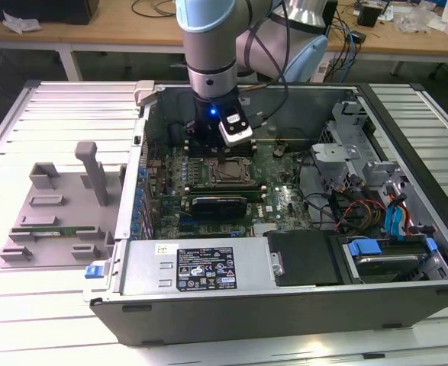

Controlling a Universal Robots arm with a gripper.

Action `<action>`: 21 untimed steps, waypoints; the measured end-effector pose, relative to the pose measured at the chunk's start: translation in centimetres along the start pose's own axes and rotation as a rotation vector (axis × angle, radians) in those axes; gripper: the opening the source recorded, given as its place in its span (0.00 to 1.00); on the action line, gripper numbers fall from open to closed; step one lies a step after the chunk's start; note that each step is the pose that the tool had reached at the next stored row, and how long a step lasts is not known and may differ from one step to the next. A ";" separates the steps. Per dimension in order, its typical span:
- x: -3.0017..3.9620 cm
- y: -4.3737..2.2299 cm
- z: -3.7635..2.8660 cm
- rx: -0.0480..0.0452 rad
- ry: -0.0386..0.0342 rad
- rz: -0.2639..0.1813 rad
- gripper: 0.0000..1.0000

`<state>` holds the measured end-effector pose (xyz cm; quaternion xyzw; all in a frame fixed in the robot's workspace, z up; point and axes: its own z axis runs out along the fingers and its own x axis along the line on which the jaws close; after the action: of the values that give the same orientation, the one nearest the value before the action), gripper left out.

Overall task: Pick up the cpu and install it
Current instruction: 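Install the first cpu locking lever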

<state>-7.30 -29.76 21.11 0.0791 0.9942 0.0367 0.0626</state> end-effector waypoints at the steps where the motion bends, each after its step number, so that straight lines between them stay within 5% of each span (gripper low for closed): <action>1: -0.04 0.03 -0.32 -0.0005 0.0005 -0.004 0.11; 6: -0.36 0.02 -0.71 0.0006 0.0029 -0.008 0.11; 12: -1.96 -0.11 -0.54 0.0036 0.0133 -0.012 0.11; 14: -2.04 -0.28 -0.53 0.0186 0.0148 -0.029 0.11; 17: -2.06 -0.41 -0.52 0.0769 0.0203 -0.060 0.11; 21: -2.18 -1.16 -0.57 0.0890 0.0216 -0.073 0.11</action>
<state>-5.41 -31.29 21.84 0.0450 0.9977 -0.0090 0.0496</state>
